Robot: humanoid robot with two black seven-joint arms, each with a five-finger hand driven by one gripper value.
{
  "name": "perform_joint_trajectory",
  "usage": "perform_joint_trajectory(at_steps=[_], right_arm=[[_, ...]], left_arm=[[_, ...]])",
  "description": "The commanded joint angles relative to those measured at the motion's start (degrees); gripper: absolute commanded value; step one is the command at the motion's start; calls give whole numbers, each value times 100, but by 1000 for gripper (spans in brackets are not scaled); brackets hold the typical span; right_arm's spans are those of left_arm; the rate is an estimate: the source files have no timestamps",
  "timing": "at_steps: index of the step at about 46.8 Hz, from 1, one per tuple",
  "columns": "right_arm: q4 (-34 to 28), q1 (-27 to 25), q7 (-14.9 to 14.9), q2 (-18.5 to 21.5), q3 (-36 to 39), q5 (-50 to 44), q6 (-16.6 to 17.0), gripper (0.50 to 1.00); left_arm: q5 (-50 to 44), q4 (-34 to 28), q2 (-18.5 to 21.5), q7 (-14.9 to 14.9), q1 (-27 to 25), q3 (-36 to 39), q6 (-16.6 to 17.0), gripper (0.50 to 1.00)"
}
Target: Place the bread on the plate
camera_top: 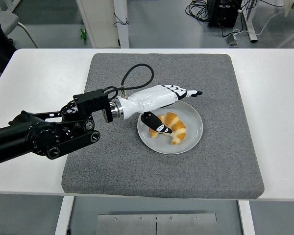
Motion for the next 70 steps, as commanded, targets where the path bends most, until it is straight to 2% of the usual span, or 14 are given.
perform_joint_trajectory(at_steps=[1,10,17,26,34,49,63,70], right_arm=[[0,7,0,0,0,0,-3,1000],[0,-2,0,0,0,0,-3,1000],[0,-2,0,0,0,0,5,1000],[0,7,0,0,0,0,5,1000],[0,7,0,0,0,0,-3,1000],[0,7,0,0,9,0,-3,1000],[0,-2,0,0,0,0,5,1000],[0,7,0,0,0,0,5,1000]], left_arm=[[-381,-1,7,-5,-10,-249,-185,955],[-1417,-1,24,48,-10,-1031,-800,955],[-2393,16,86,92,7,-1471,-1038,955],[-3545,218,95,285,7,-1621,-1056,957],[-4371,701,33,347,25,-1858,-1038,957],[-5241,1466,-151,356,-2,-2069,-1030,957],[-6164,2907,-626,329,-239,-2078,-1047,957],[-6727,3294,-854,321,-300,-2122,-1056,957]])
